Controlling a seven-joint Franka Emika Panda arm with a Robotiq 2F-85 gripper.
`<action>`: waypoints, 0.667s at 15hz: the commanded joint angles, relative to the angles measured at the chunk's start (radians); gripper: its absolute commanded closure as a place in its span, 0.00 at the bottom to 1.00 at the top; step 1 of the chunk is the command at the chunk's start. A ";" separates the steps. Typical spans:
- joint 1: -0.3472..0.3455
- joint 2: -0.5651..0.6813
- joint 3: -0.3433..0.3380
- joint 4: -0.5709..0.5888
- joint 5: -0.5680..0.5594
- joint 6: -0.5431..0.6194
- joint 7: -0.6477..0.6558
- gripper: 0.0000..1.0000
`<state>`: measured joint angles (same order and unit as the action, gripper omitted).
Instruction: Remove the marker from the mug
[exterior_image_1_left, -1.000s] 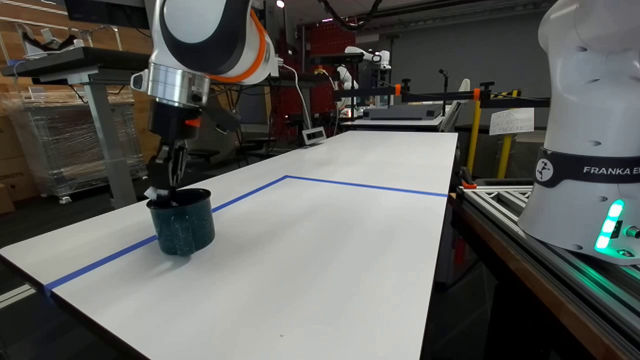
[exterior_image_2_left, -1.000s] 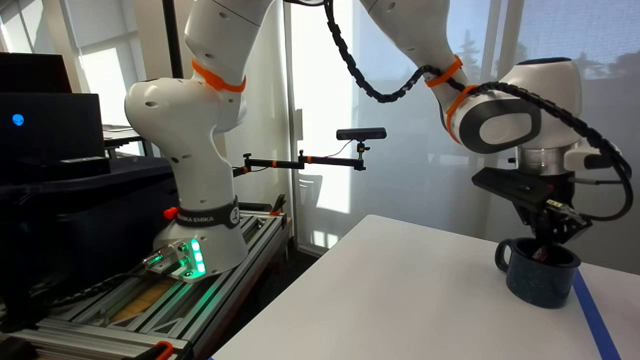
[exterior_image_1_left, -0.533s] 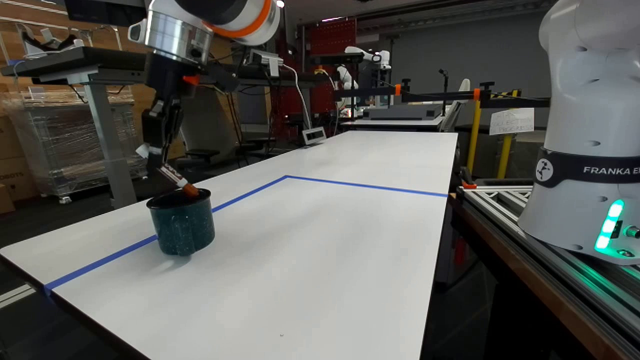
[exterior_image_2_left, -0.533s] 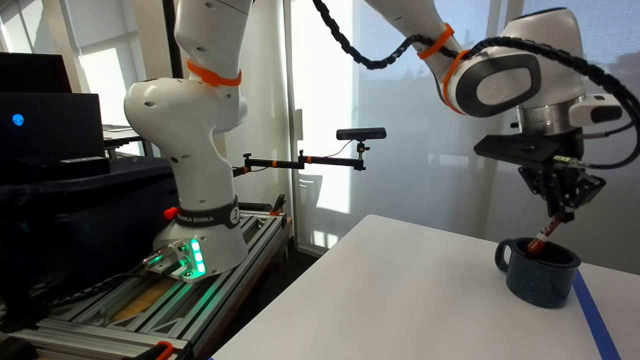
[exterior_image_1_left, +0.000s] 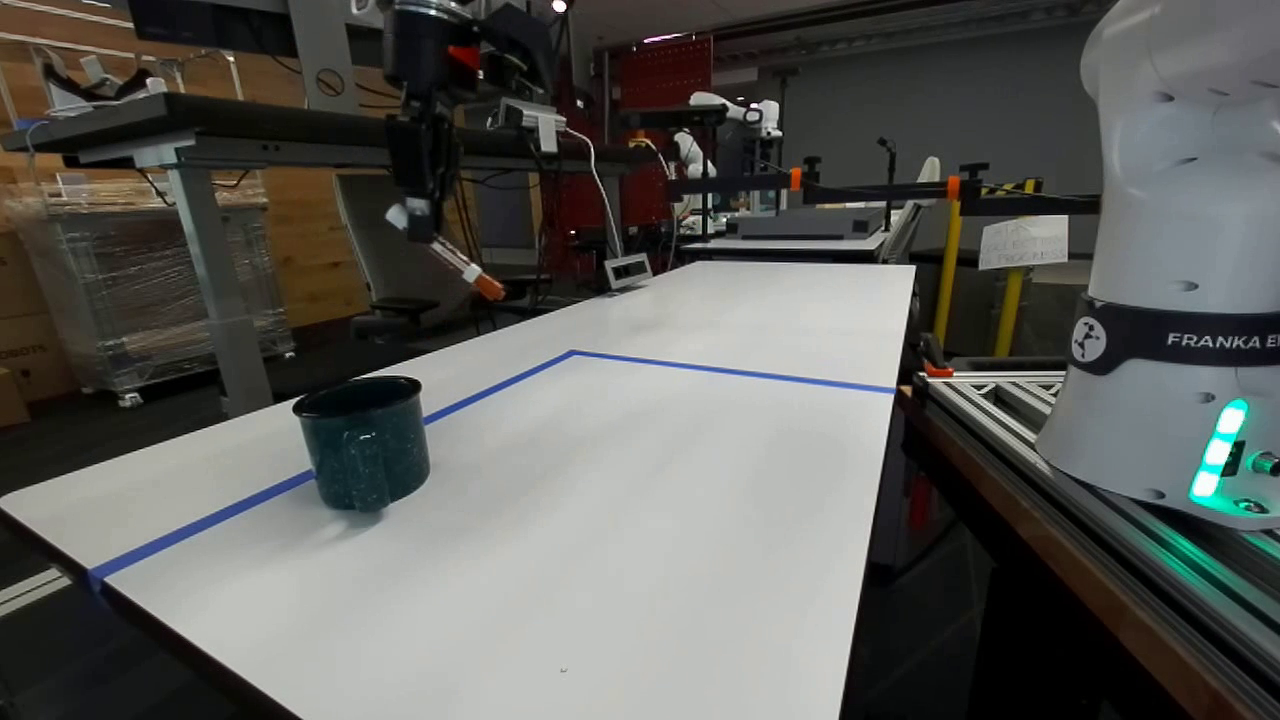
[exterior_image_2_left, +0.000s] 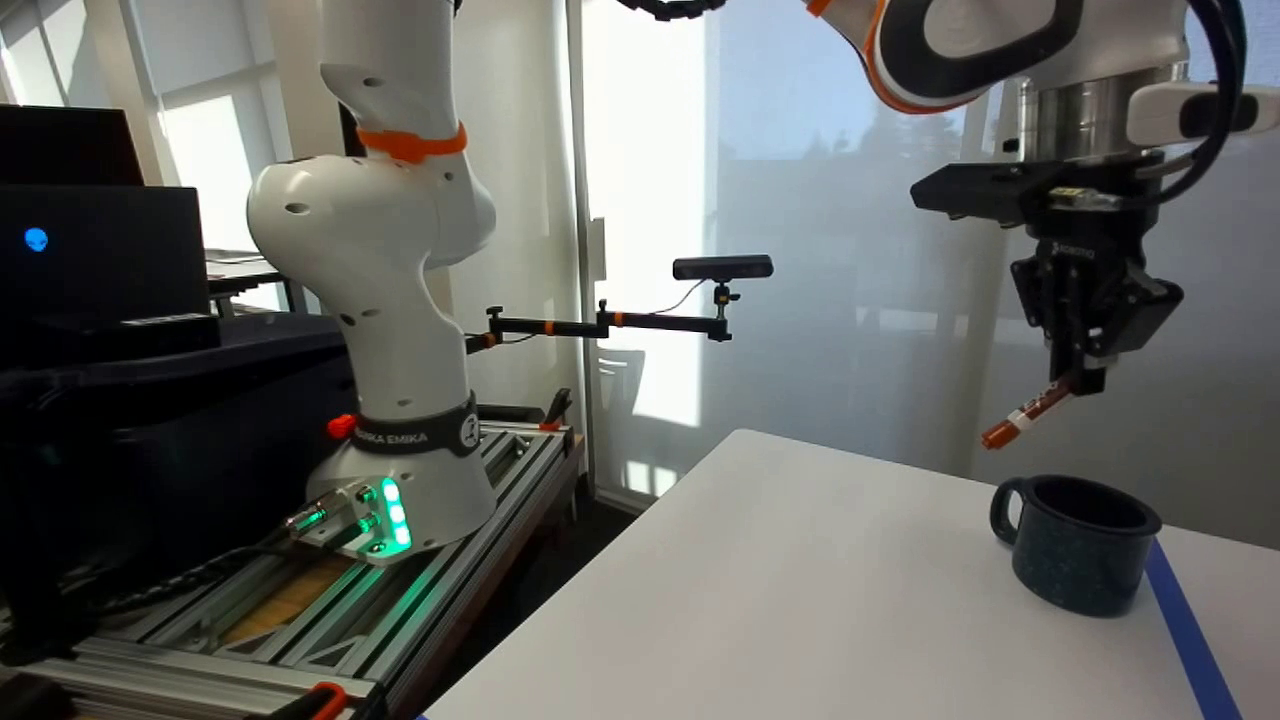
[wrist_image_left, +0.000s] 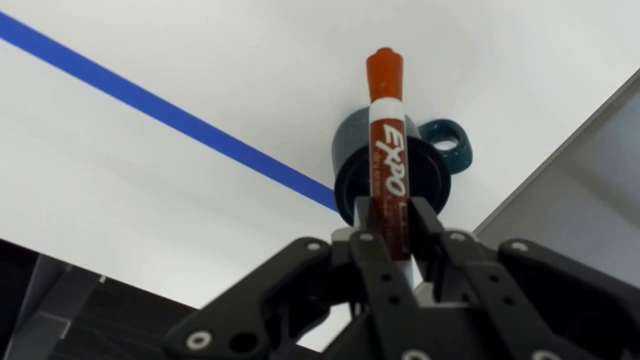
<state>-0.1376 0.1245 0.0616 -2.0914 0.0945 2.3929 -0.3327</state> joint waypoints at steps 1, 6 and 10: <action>0.009 -0.057 -0.067 -0.071 0.004 -0.077 0.066 0.95; 0.010 -0.018 -0.111 -0.125 0.019 -0.046 0.105 0.95; 0.009 0.039 -0.117 -0.154 0.018 -0.009 0.120 0.95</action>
<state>-0.1385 0.1376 -0.0479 -2.2205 0.0968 2.3445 -0.2292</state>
